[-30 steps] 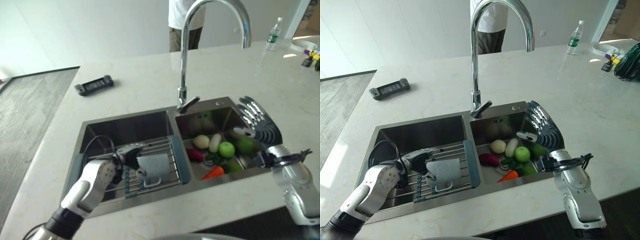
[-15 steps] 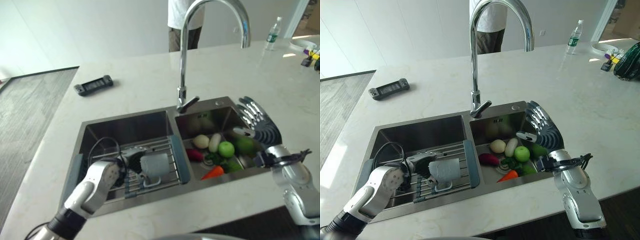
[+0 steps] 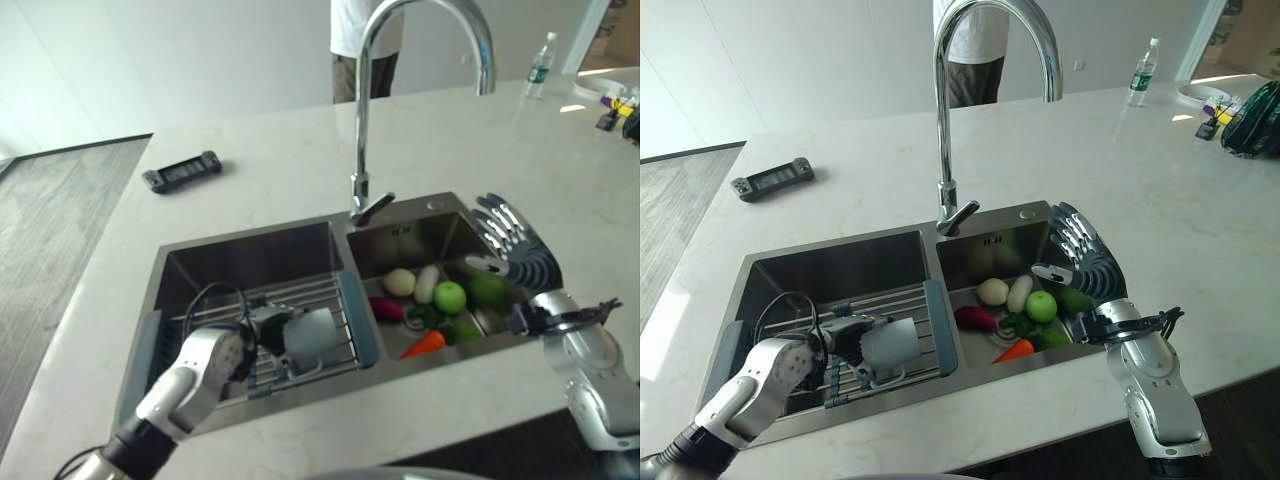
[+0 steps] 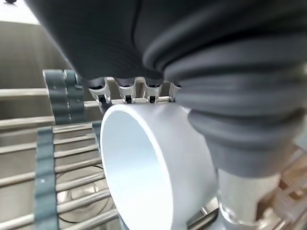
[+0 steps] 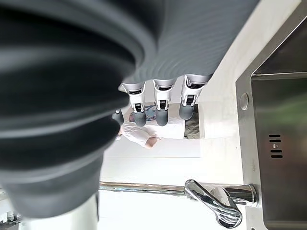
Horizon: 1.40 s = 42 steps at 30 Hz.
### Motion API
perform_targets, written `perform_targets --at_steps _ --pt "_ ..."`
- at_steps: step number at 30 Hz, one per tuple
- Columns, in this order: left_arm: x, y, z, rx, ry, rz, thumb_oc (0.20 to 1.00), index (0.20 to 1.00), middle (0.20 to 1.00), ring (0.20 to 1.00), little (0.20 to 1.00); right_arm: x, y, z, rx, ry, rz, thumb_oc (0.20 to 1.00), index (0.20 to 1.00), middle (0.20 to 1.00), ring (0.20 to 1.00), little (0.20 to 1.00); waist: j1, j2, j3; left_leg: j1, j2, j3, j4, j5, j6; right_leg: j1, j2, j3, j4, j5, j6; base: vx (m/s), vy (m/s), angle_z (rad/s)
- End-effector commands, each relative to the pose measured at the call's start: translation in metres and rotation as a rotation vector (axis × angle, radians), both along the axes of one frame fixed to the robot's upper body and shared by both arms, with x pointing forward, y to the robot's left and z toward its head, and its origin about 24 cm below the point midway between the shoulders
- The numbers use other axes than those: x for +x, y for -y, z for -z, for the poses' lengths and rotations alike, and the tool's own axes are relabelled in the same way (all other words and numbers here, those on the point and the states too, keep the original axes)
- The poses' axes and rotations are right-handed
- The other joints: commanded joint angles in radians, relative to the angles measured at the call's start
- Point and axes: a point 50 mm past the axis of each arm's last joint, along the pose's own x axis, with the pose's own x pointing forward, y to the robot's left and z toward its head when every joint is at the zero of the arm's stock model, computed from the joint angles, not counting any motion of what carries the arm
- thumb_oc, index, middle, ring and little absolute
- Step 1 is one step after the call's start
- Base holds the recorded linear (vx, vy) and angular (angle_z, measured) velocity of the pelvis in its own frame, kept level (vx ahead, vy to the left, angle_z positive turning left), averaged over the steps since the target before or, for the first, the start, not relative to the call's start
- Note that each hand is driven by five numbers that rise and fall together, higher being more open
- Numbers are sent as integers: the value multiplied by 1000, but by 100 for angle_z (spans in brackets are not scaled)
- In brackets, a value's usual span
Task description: Place the dishes in the dishwasher.
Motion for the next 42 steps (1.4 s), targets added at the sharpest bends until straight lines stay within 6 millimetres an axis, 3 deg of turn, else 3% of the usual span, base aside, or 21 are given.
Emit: perform_targets --at_steps 1,12,18,19,21,34,42 --pt "16 -4 -10 73 83 -10 1000 1000 1000 1000 1000 2 -7 -34 -2 182 -31 1000 1000 1000 1000 1000 -8 2 3 12 54 64 7 -42 -9 73 -60 -45 8 -89 96 6 -11 -9" --pt "20 -8 5 68 102 -92 1000 1000 1000 1000 1000 2 -11 -33 -6 178 -49 1000 1000 1000 1000 1000 -16 -2 2 14 55 71 7 -42 -8 73 -56 -37 8 -89 93 1 -1 -3" --pt "18 -9 22 153 58 -102 1000 1000 1000 1000 1000 3 -13 -34 -9 181 -65 1000 1000 1000 1000 1000 -23 -7 -4 14 55 78 7 -44 -7 71 -56 -30 8 -91 94 0 0 0" --pt "18 -9 24 160 53 -102 878 878 878 878 878 3 -13 -34 -9 181 -67 1000 1000 1000 1000 1000 -24 -7 -4 14 55 79 7 -45 -7 70 -55 -30 8 -90 94 -11 1 -3" --pt "19 -9 25 177 51 -96 200 200 200 200 200 3 -13 -35 -9 182 -70 1000 1000 1000 1000 1000 -24 -7 -5 14 53 79 7 -45 -6 70 -55 -30 8 -91 93 0 0 0" --pt "18 -7 39 310 56 -30 200 200 200 200 200 6 -18 -35 -22 181 -102 1000 1000 1000 1000 1000 -28 -9 -11 14 52 82 7 -48 -4 70 -56 -26 8 -90 94 0 0 0" --pt "17 -4 35 149 181 -10 200 200 200 200 200 5 -14 -32 -35 174 -81 1000 1000 1000 1000 1000 -22 -12 -9 14 51 82 7 -47 -5 71 -57 -23 8 -87 94 4 -4 -7"
